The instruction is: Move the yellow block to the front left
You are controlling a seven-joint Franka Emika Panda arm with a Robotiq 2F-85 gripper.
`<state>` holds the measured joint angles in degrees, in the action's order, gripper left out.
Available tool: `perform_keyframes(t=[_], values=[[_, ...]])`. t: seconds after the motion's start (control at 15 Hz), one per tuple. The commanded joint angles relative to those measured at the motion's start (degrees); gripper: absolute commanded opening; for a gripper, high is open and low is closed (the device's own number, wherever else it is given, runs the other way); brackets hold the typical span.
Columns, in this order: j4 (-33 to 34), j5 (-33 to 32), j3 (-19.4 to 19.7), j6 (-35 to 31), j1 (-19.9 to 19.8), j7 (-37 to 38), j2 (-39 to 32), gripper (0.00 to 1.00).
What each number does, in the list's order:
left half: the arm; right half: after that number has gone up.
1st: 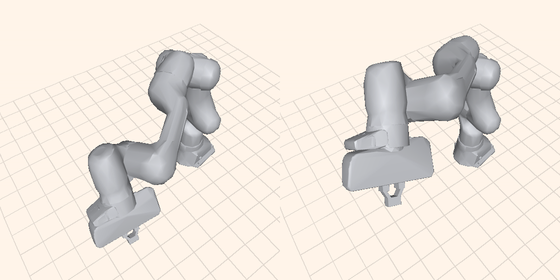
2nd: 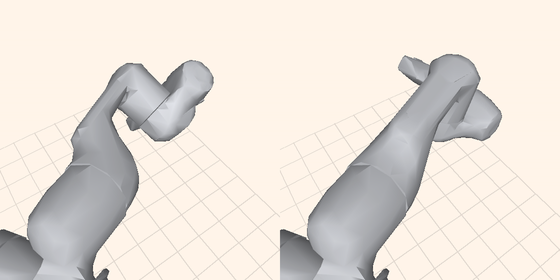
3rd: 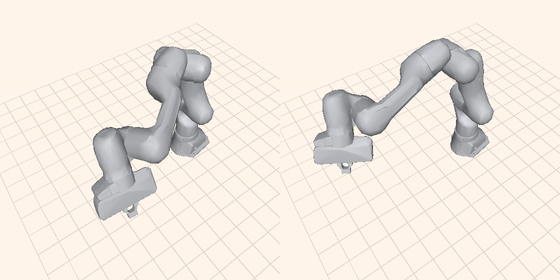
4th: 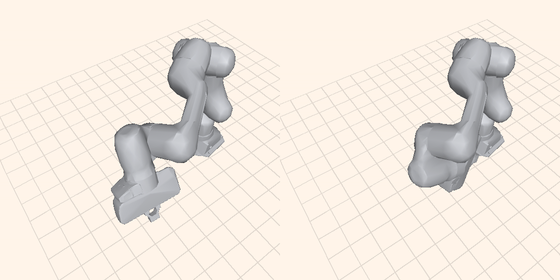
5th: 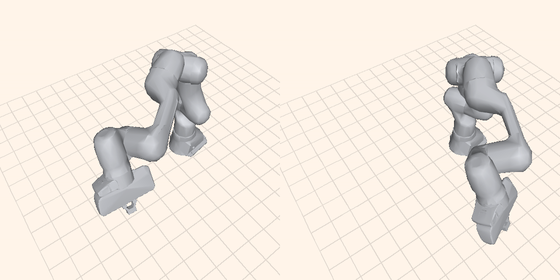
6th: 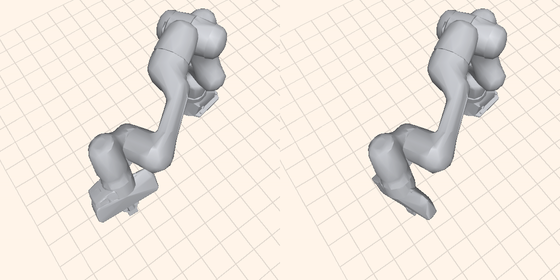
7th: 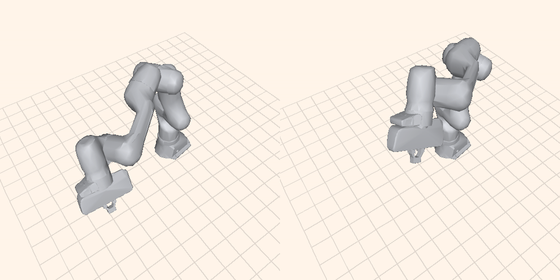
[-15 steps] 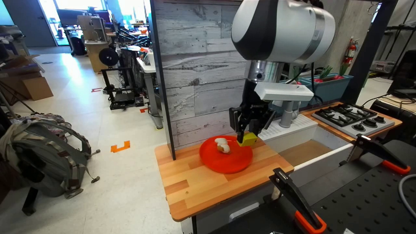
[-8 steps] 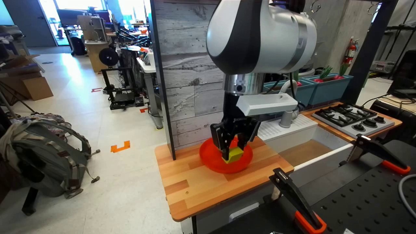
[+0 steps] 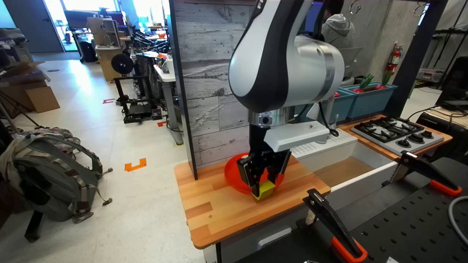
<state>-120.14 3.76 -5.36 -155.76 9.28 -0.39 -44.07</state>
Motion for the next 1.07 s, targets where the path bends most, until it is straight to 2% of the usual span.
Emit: perform_keyframes(t=[0.0,0.47,1.0], values=[[4.2,-2.1,1.7,3.2,0.8,1.7,-3.4,0.21],[7.3,-2.3,2.7,6.1,0.8,1.8,-6.6,0.21],[10.0,-2.0,3.2,6.1,0.4,2.6,-7.6,0.21]])
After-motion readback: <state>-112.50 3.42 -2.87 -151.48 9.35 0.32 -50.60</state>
